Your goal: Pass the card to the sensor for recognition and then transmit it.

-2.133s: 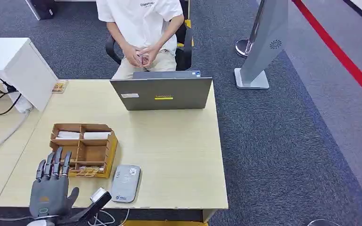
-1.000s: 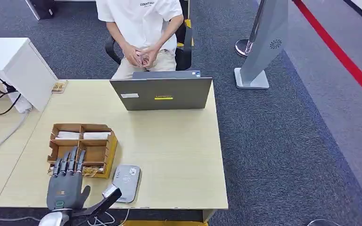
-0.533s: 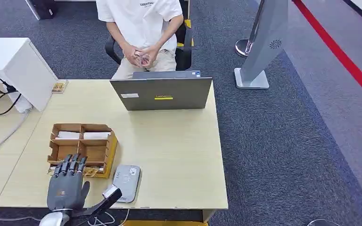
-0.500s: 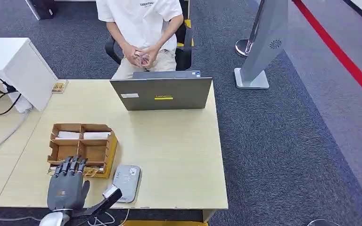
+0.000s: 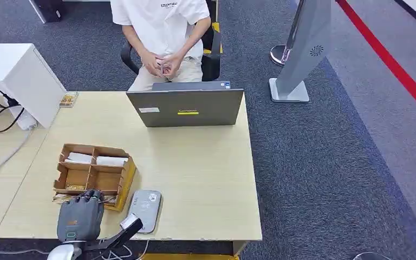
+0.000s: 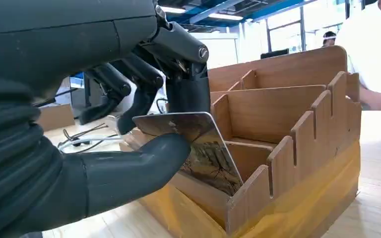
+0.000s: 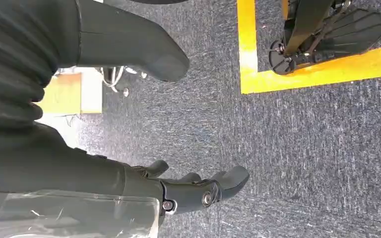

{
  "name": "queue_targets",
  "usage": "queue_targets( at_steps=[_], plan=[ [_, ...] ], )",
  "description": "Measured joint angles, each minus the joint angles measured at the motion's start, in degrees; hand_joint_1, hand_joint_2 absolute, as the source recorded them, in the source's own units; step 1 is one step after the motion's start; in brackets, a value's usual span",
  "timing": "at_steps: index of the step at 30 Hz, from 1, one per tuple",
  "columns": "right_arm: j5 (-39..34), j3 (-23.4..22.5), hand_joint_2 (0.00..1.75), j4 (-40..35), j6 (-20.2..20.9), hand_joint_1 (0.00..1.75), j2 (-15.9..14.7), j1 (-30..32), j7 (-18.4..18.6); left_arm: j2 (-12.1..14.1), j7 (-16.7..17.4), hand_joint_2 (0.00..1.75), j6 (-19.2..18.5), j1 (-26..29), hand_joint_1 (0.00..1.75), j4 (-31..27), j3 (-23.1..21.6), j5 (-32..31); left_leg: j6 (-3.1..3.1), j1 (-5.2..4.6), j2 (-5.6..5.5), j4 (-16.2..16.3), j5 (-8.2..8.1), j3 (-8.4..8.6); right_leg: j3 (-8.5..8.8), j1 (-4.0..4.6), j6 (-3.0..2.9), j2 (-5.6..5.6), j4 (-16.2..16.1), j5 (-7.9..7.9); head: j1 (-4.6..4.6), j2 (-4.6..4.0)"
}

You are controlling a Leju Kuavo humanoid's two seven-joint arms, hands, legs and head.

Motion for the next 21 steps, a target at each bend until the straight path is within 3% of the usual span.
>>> queue_targets(
  at_steps=[21],
  plan=[
    [0.2,0.0,1.75,0.0,0.0,0.00,0.1,0.0,0.2,0.1,0.3,1.75,1.0,0.1,1.75,0.0,0.0,-1.1,0.00,0.00,0.00,0.0,0.00,0.00,0.00,0.00,0.00,0.00,0.0,0.00,0.00,0.00]
  ],
)
